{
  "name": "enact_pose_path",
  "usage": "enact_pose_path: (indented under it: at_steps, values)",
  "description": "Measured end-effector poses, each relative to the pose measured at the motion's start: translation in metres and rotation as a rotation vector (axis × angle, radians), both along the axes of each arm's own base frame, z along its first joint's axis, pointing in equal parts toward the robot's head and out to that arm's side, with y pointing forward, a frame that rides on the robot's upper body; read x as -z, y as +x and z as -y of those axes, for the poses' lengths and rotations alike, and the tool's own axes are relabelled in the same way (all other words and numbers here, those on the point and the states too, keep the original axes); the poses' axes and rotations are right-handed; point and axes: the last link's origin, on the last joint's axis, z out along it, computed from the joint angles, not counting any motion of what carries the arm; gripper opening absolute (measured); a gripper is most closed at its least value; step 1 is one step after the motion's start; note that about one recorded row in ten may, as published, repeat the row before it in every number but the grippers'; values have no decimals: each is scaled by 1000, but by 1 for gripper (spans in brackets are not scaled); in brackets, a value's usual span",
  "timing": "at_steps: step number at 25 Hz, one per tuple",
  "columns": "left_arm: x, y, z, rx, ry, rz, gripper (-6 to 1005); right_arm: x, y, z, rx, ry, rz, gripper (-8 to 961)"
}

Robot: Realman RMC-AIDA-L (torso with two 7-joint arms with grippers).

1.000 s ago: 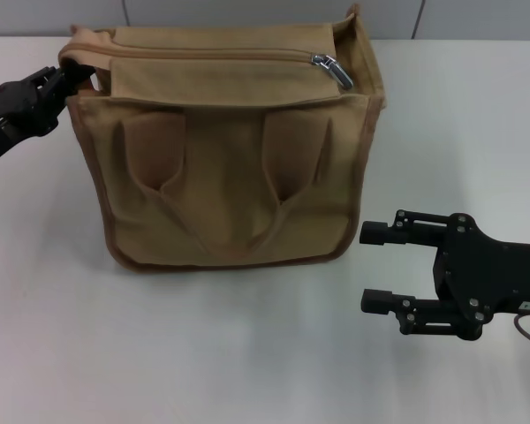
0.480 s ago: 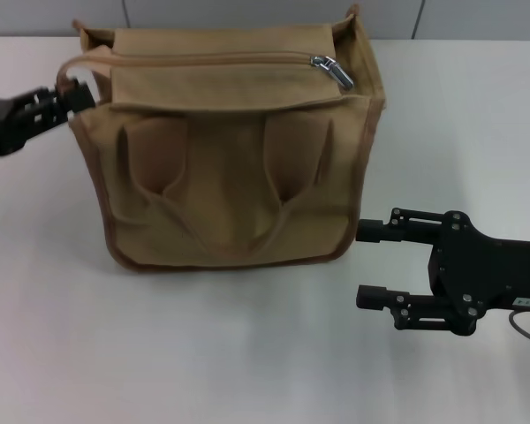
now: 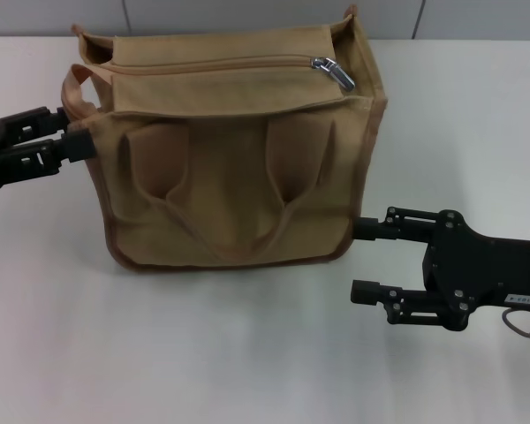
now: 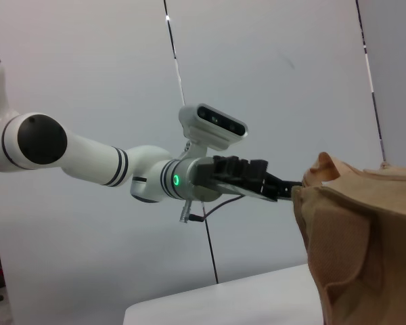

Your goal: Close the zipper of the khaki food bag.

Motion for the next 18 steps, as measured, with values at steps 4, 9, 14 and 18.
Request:
enact_pose_path:
  at_steps: [4, 9, 14, 18]
  values:
    - [-3, 5, 4, 47, -1, 3, 800, 1, 0, -1, 10, -3, 1, 710]
    - [-16, -6, 9, 12, 14, -74, 818, 1, -2, -3, 22, -17, 0, 710]
    - [-27, -12, 14, 0, 38, -84, 819, 2, -2, -6, 35, -18, 8, 711]
    - [-37, -11, 20, 16, 10, -129, 819, 3, -2, -8, 44, -16, 16, 711]
